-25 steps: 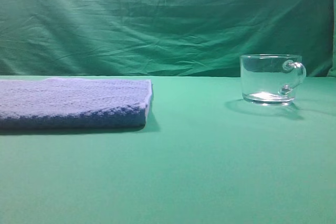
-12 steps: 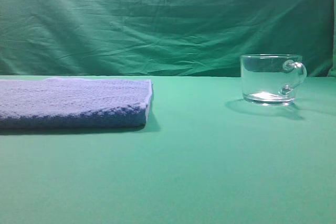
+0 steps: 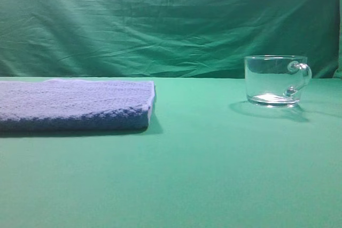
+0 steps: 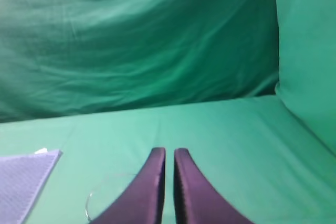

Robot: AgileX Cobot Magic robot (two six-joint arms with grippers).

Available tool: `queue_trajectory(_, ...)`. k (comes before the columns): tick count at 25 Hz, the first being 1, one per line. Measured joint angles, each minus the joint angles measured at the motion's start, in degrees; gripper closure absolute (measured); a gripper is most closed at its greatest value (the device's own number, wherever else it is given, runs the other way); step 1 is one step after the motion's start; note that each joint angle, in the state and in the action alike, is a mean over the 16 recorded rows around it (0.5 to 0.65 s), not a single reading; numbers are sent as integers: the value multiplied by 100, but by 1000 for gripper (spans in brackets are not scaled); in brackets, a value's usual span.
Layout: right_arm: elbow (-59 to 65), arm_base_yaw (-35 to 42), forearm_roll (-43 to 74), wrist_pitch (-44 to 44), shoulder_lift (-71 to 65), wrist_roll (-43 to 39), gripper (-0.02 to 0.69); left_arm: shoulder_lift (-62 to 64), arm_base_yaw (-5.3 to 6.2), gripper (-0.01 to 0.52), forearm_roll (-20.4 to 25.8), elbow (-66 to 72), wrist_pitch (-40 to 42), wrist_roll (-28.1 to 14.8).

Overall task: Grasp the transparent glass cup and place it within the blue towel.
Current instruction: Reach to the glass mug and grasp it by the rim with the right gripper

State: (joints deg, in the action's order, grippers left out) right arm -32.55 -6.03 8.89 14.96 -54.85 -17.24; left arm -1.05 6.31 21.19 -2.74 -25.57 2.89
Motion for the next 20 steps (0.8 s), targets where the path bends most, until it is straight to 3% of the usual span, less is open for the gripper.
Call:
queue_trajectory(5,-641,0,-286,1069,-958,203,618,0,0,514,0,0,0,0)
queue_trajectory(10,-1151,-80,-910,1907,-1633,929,618,0,0,514,0,0,0,0)
queue_trajectory(16,-1576,-443,-1651,2291,-2235,2069,618,0,0,514,0,0,0,0)
queue_trajectory(20,-1818,-747,-1943,2364,-2586,2769,571,0,0,514,0,0,0,0)
